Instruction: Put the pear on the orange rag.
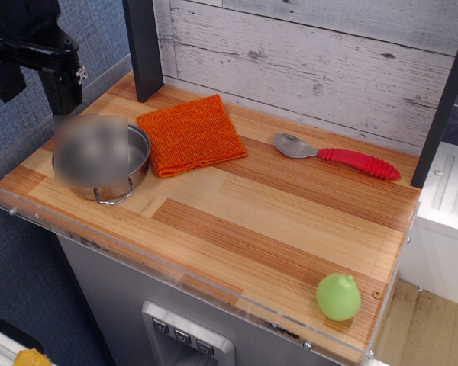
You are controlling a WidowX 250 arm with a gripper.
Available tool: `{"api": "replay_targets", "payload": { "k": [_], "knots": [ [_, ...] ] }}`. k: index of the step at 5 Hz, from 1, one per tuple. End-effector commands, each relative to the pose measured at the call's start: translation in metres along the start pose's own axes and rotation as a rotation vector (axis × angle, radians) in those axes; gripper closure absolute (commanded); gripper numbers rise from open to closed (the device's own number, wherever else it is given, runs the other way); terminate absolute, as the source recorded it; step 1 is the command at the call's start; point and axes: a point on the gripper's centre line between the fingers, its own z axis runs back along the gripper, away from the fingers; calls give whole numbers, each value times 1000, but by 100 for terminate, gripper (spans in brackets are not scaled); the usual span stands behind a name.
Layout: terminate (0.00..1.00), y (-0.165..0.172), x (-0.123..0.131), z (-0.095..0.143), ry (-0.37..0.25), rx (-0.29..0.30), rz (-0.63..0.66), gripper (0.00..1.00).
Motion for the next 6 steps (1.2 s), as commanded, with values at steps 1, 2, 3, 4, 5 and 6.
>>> {"api": "replay_targets", "payload": {
  "k": [1, 2, 3, 4, 5, 6],
  "knots": [
    [0, 0, 0, 0, 0, 0, 0, 0],
    [0, -37, 0, 6, -45, -58, -37, 0],
    [0, -68, -3, 10, -68, -38, -86, 0],
    [0, -107, -10, 7, -90, -96, -152, 0],
    [0, -149, -15, 2, -87, -133, -255, 0],
    [0, -185, -19, 5, -90, -142, -325, 0]
  ]
}}
